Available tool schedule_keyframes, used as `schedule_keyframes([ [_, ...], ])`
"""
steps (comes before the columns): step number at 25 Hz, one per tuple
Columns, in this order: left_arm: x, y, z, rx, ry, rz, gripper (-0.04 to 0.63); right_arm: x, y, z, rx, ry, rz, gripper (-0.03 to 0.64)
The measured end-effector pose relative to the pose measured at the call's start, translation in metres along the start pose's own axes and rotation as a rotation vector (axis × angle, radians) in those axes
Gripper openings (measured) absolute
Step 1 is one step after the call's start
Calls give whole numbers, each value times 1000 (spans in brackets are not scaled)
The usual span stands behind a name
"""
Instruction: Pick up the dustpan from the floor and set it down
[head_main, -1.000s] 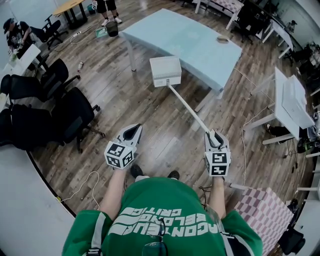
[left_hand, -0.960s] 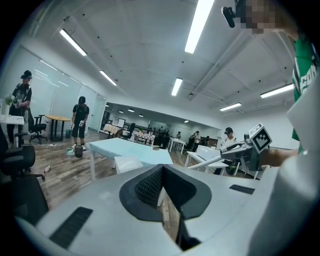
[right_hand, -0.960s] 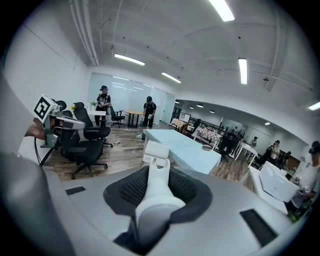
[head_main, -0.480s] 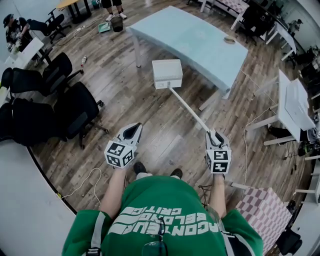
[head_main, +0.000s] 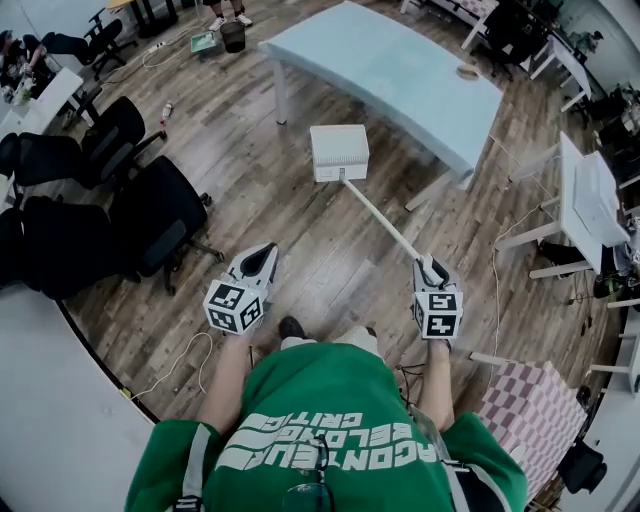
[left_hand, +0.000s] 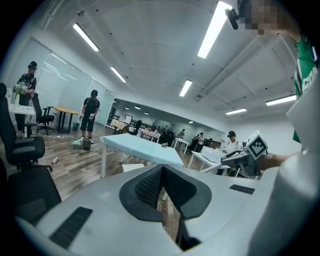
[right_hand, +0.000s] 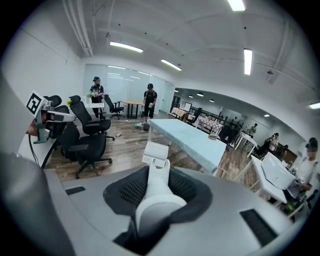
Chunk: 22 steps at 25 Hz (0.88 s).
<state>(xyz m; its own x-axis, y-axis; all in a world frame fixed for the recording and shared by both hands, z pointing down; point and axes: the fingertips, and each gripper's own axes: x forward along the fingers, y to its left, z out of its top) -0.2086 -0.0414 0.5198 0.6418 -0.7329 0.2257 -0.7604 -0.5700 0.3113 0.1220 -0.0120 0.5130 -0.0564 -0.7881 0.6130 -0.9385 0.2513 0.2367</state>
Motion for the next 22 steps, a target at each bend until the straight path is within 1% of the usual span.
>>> schedule_keyframes([
  [6,-9,30,-3,-29,3,-6,-8,18,22,-1,19,44,-9,121],
  [12,13,54,-2,-31,23,-17,-8,57,28,2,50,85,10,121],
  [15,30,68,3,-29,31,-15,-6,86,25,6,48,109,18,121],
  [22,87,112,24,-20,57,3,-8,183,17,28,7,175,69,121],
])
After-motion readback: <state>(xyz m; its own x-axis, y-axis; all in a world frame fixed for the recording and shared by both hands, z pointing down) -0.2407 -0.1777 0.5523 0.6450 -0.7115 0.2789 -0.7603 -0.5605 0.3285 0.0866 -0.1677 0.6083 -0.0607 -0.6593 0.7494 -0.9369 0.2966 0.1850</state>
